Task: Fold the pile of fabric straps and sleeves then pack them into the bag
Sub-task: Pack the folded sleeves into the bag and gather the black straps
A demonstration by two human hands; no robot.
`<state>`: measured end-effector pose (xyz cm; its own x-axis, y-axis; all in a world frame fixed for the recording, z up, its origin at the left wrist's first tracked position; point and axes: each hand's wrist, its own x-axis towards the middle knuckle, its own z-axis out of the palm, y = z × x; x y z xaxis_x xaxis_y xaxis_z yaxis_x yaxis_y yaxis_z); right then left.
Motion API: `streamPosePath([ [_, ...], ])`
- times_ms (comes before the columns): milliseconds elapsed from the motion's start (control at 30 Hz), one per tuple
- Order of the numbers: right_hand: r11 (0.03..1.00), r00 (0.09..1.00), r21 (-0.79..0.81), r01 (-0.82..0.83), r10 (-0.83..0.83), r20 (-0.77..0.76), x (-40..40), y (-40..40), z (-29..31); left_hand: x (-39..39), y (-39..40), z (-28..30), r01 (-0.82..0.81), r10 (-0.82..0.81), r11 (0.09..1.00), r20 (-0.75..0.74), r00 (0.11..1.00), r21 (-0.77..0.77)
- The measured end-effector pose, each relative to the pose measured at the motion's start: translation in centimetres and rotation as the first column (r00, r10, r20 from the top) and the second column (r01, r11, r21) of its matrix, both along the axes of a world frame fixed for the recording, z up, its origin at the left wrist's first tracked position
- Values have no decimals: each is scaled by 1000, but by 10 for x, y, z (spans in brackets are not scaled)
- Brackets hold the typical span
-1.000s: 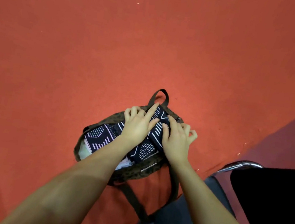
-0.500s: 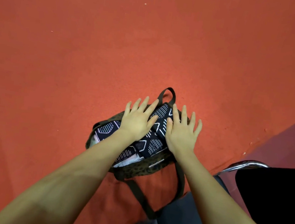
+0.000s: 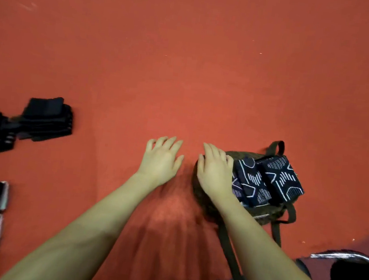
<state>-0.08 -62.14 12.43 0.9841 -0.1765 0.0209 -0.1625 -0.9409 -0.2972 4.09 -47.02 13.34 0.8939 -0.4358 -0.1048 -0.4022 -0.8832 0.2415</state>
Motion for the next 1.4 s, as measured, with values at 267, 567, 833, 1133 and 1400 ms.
streamPosePath([
  [267,984,982,49,-170,174,-79,0,184,-11,-26,195,-5,-156,156,988,-48,987,3],
  [567,888,873,117,-445,459,-163,12,388,-35,-49,396,-33,-341,346,936,-44,937,91],
  [833,755,703,99,-648,643,-303,36,491,-66,-53,497,-80,-508,526,847,-113,843,154],
  [1133,759,620,105,-643,596,-511,44,521,-96,-43,533,-109,-401,450,884,-202,870,240],
  [1400,742,632,129,-658,637,-442,32,516,-100,-50,532,-115,-459,494,869,-287,821,184],
])
